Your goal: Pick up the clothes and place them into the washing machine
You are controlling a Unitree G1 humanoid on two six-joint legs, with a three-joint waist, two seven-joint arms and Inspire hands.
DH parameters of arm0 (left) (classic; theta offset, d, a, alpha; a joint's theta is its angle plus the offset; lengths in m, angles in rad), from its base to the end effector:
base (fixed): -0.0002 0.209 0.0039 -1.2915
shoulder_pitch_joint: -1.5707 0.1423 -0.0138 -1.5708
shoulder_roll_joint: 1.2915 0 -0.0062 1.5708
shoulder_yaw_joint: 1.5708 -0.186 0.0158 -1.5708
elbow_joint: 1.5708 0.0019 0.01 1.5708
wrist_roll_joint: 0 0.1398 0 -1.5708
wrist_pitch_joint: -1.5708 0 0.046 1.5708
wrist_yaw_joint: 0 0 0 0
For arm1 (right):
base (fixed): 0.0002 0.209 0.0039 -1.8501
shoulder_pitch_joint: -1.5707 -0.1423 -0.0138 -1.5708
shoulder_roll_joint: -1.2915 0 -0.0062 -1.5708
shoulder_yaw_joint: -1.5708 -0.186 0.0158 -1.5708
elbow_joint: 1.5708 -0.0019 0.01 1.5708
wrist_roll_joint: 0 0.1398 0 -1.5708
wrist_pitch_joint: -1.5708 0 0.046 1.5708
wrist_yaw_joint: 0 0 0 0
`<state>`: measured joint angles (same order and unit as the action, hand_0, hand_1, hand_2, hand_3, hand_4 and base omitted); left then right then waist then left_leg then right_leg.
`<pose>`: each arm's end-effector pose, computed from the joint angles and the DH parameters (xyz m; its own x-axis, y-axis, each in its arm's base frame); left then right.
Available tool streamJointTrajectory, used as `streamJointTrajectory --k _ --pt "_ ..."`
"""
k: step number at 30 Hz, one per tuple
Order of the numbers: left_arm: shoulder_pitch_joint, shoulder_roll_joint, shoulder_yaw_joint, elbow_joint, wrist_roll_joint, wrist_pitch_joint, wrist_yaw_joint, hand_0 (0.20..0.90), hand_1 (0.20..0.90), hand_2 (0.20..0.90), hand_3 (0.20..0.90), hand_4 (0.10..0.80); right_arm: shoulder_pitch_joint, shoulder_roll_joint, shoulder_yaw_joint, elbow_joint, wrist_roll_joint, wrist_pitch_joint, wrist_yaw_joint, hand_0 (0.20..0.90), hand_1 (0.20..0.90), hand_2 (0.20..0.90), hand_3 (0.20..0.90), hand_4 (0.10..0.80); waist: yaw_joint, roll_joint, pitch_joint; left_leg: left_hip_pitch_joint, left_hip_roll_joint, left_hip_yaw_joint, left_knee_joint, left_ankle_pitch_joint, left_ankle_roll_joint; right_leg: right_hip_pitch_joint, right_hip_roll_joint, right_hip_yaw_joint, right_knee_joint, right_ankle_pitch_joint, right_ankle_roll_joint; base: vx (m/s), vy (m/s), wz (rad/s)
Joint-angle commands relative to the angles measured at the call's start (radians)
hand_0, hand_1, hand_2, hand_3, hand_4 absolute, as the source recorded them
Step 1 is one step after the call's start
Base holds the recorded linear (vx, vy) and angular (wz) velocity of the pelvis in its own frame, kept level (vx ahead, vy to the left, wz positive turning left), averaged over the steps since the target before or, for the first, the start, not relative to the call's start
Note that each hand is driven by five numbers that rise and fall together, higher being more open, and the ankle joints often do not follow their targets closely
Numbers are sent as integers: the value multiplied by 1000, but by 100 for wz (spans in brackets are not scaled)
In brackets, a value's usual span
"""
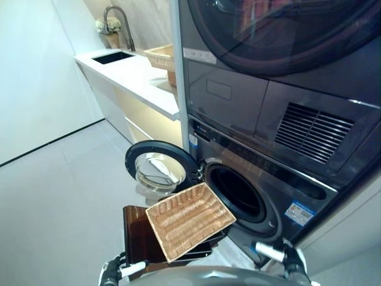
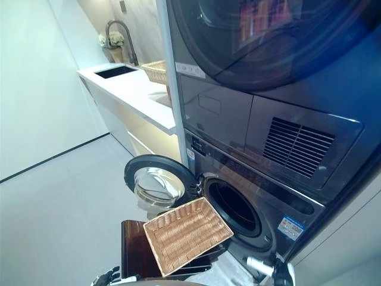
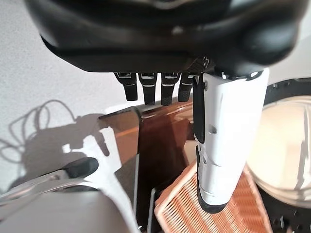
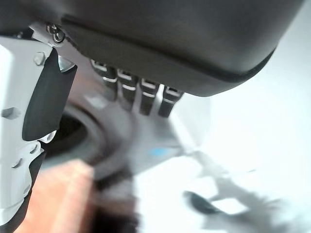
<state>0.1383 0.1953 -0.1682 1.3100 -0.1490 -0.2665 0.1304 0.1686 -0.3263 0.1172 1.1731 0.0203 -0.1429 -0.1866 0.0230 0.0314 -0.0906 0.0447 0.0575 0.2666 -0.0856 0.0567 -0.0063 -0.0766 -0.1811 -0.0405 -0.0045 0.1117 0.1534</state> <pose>0.0164 0.2115 -0.1269 0.3745 0.2674 -0.8878 -0.0418 0.9614 0.2720 0.0244 -0.2563 -0.1134 0.3729 -0.4128 -0.8310 -0.0351 0.8887 -0.4572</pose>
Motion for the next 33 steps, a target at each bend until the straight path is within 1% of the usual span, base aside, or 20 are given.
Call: streamJointTrajectory --k 1,2,5,6,7,8,11,12,18,23,31,33 --pt "-51 20 43 35 76 3 -26 900 900 900 900 800 -41 20 40 138 -216 34 -31 900 900 900 900 800 13 -23 -18 -69 14 -20 61 -1 -59 16 1 -5 12 -59 -17 -3 -51 10" --pt "-51 20 43 35 76 3 -25 900 900 900 900 800 -41 20 40 139 -216 33 -31 900 900 900 900 800 13 -23 -17 -68 14 -20 61 -1 -59 18 1 -5 12 -59 -17 -21 -43 5" --pt "-47 -5 3 33 142 14 -82 900 900 900 900 800 -19 31 27 285 -256 66 17 900 900 900 900 800 9 -21 -26 -53 15 -31 63 -7 -58 35 2 -9 14 -63 -18 14 -1 3" --pt "-37 -22 -38 21 183 16 -128 900 900 900 900 800 -10 37 30 350 -304 92 25 900 900 900 900 800 9 -18 -42 -41 14 -34 60 -15 -55 48 -2 -13 9 -65 -17 40 0 13" --pt "-37 -22 -39 21 183 16 -128 900 900 900 900 800 -9 37 30 351 -304 91 25 900 900 900 900 800 9 -18 -42 -40 14 -35 60 -15 -55 49 -2 -14 8 -65 -17 34 -5 20" --pt "-34 -27 -59 13 205 13 -127 900 900 900 900 800 -9 35 17 360 -296 94 20 900 900 900 900 800 9 -17 -47 -38 16 -36 61 -17 -53 51 -4 -14 11 -66 -16 5 -11 13" --pt "-36 -27 -74 -28 209 7 -124 900 900 900 900 800 -8 43 -1 355 -248 86 36 900 900 900 900 800 9 -21 -57 -30 17 -44 64 -21 -53 67 -6 -22 13 -75 -17 14 -17 8" --pt "-36 -21 -79 -53 225 -3 -90 900 900 900 900 800 -10 52 5 344 -238 81 26 900 900 900 900 800 11 -28 -57 -26 17 -50 67 -23 -54 74 -6 -24 16 -79 -18 -1 -18 5" --pt "-42 -22 -102 -31 227 13 -92 900 900 900 900 800 -47 45 31 305 -224 75 10 900 900 900 900 800 10 -32 -55 -29 22 -55 73 -23 -54 75 -2 -23 22 -84 -20 -35 -17 9" --pt "-46 -21 -91 -28 188 27 -102 900 900 900 900 800 -75 34 48 284 -218 75 -4 900 900 900 900 800 10 -31 -56 -30 27 -56 80 -25 -53 72 4 -19 26 -88 -22 -23 -15 16" --pt "-46 -18 -97 -25 193 34 -109 900 900 900 900 800 -77 20 51 277 -205 69 11 900 900 900 900 800 6 -30 -57 -29 31 -54 78 -24 -55 75 8 -15 26 -94 -26 -5 -8 -5" --pt "-44 -21 -97 -18 189 36 -108 900 900 900 900 800 -82 40 66 276 -206 72 5 900 900 900 900 800 5 -29 -55 -31 33 -53 78 -24 -55 72 10 -15 28 -95 -26 1 -4 -10"
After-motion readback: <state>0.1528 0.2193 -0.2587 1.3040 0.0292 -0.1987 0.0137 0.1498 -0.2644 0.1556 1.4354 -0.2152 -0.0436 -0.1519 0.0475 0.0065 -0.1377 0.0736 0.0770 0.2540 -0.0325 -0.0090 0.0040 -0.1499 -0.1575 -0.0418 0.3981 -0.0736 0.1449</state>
